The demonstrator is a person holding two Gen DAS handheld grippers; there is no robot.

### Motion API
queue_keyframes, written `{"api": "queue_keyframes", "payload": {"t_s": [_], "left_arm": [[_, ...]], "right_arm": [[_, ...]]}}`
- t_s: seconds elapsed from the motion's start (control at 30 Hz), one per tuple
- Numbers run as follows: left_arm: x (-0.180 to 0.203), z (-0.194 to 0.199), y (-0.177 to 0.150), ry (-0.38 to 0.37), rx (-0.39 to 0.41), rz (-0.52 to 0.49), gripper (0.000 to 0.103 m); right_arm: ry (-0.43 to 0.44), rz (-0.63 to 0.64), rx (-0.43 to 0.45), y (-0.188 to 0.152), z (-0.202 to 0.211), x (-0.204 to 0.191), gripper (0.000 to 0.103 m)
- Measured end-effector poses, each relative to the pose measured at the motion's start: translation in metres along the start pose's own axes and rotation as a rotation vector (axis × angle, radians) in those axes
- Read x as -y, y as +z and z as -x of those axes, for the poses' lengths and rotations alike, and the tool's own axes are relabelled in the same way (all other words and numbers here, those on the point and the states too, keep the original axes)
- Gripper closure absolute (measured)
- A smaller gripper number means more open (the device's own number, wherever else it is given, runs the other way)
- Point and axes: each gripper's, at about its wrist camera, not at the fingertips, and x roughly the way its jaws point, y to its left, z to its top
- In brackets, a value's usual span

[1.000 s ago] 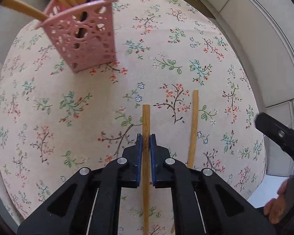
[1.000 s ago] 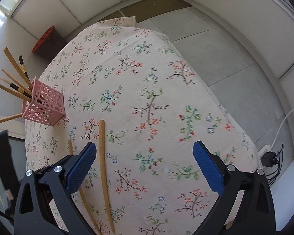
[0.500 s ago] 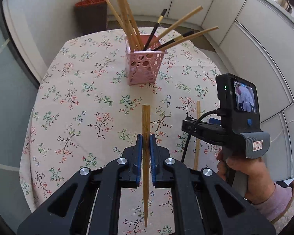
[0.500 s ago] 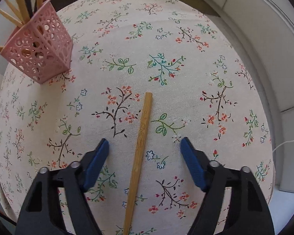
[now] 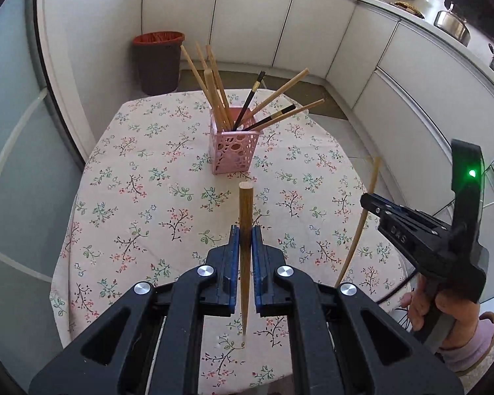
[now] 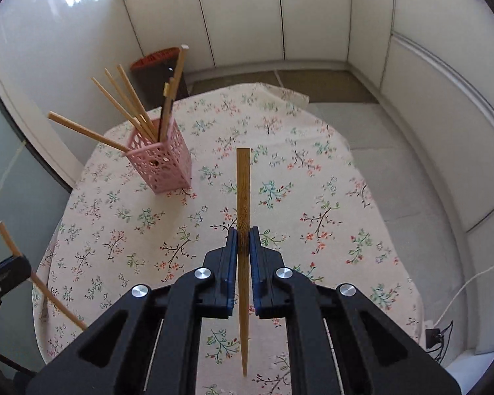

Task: Organize utensils
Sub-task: 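Lift both wooden chopsticks upright and carry them over the pink holder, then lower the chopsticks into the pink holder and open both tools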

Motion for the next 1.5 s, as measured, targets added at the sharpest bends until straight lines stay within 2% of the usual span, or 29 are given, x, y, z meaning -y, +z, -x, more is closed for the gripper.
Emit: {"api": "queue_keyframes", "payload": {"t_s": [0.27,0.53,0.7,0.93,1.2,1.4,1.5], "left_arm": [[0.026,0.049,0.037,0.013,0.111,-0.068,0.096],[0.046,0.086,0.09,0.029,0.225,-0.127,0.096],[0.05,0.094,0.12,0.044,0.279,-0.132,0.097],[0.05,0.071,0.158,0.088,0.331,-0.092,0.097],[0.031,0.016,0.191,0.127,0.311,-0.02,0.097],[0.012,-0.03,0.186,0.125,0.257,0.039,0.095],[0.004,-0.037,0.177,0.112,0.25,0.048,0.086]], "right_arm": [[0.067,0.017,0.09,0.023,0.071,0.005,0.095],[0.197,-0.005,0.212,0.077,0.143,0.005,0.095],[0.292,-0.054,0.272,0.115,0.165,0.005,0.095],[0.329,-0.079,0.333,0.154,0.159,-0.005,0.095],[0.325,-0.085,0.323,0.175,0.118,-0.011,0.095],[0.324,-0.107,0.313,0.183,0.082,-0.011,0.095],[0.327,-0.107,0.301,0.185,0.069,-0.016,0.095]]}}
